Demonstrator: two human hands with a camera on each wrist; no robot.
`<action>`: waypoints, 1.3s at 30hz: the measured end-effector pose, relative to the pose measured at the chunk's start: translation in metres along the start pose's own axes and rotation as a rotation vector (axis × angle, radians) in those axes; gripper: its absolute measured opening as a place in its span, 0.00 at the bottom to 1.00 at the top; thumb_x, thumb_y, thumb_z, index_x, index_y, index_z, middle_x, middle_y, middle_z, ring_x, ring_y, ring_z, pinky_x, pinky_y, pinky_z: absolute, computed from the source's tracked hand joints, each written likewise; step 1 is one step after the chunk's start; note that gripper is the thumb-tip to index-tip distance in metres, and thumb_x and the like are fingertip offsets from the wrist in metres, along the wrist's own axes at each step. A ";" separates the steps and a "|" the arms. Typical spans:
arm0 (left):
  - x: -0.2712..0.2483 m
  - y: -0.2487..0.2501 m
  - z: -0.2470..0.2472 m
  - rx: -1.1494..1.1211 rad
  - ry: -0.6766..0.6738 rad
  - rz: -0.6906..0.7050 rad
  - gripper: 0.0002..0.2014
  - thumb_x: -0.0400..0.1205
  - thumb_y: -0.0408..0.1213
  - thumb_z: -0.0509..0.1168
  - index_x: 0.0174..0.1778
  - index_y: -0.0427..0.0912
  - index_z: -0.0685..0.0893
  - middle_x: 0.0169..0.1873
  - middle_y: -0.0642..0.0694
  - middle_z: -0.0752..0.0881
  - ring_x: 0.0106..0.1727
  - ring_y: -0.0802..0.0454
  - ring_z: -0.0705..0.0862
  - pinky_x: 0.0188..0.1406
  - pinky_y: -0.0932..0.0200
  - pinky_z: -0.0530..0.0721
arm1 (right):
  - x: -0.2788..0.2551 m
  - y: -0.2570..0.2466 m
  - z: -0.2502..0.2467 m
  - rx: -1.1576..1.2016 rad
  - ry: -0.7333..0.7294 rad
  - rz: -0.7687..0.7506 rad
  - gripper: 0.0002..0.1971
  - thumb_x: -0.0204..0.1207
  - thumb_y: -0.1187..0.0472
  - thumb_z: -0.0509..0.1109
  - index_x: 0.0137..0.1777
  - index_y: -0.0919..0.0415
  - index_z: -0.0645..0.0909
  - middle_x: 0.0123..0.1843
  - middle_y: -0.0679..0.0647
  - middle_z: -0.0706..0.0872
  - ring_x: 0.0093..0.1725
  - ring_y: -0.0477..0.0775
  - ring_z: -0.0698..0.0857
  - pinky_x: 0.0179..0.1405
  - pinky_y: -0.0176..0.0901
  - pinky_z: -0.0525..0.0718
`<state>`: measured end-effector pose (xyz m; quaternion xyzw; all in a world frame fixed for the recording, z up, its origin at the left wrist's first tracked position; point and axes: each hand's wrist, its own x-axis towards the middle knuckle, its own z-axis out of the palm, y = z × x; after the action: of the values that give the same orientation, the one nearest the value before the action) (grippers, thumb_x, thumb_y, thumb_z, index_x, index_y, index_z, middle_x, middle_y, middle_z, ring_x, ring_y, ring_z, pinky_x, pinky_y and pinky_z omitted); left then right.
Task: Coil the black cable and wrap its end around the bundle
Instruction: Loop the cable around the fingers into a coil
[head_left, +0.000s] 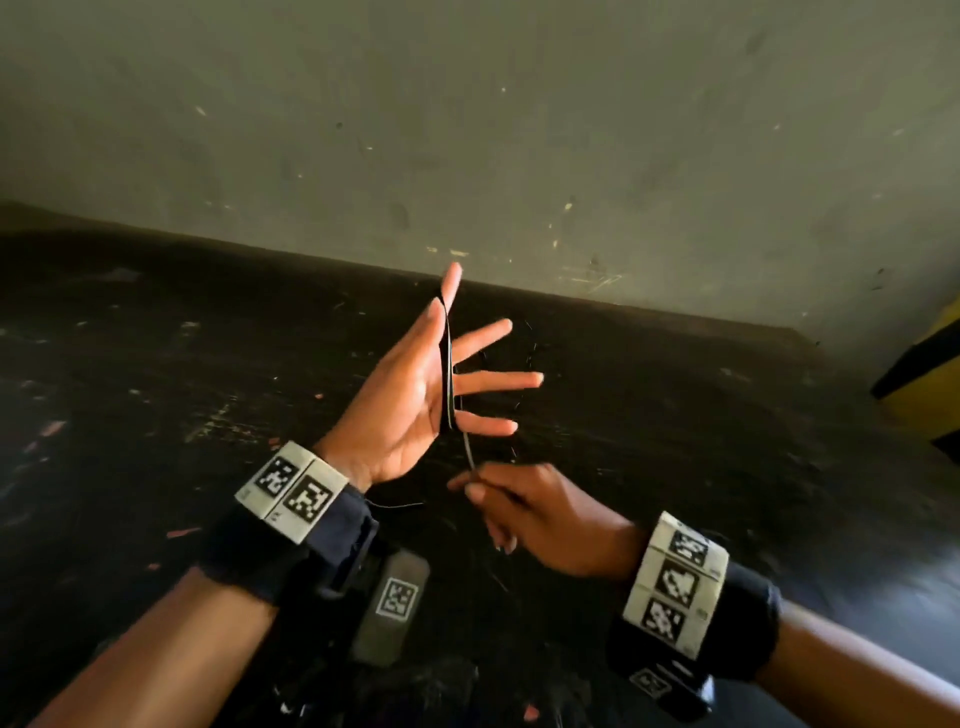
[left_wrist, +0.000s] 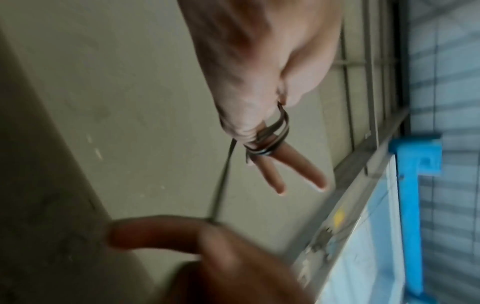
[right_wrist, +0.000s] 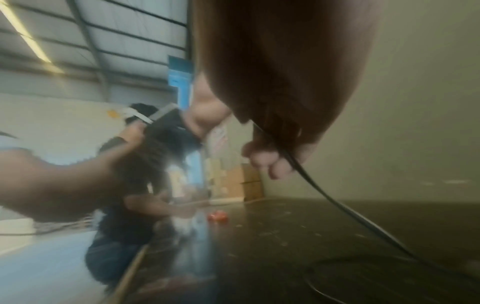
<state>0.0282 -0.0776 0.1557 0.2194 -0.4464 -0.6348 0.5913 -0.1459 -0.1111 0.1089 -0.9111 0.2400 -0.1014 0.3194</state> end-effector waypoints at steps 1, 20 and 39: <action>0.001 -0.002 -0.003 0.083 0.049 0.012 0.24 0.84 0.54 0.45 0.78 0.74 0.53 0.79 0.40 0.68 0.63 0.35 0.85 0.37 0.46 0.91 | 0.000 -0.007 0.002 -0.025 -0.032 -0.027 0.13 0.85 0.56 0.55 0.60 0.58 0.78 0.35 0.50 0.83 0.34 0.52 0.87 0.38 0.50 0.89; -0.043 -0.038 -0.010 0.313 -0.276 -0.444 0.22 0.83 0.59 0.45 0.74 0.79 0.59 0.77 0.47 0.73 0.57 0.31 0.87 0.18 0.56 0.87 | 0.025 -0.041 -0.166 -0.361 0.043 -0.071 0.17 0.66 0.48 0.73 0.44 0.61 0.91 0.32 0.66 0.87 0.31 0.70 0.78 0.28 0.57 0.74; 0.029 -0.001 -0.014 0.387 0.179 0.030 0.23 0.84 0.58 0.43 0.75 0.79 0.48 0.84 0.42 0.56 0.62 0.40 0.86 0.40 0.40 0.90 | 0.017 -0.024 -0.021 -0.106 -0.123 0.042 0.10 0.84 0.57 0.59 0.60 0.57 0.78 0.33 0.47 0.81 0.28 0.40 0.81 0.30 0.37 0.84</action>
<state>0.0329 -0.1095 0.1548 0.3779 -0.5088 -0.5062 0.5849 -0.1290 -0.1143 0.1411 -0.9260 0.2440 -0.0256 0.2870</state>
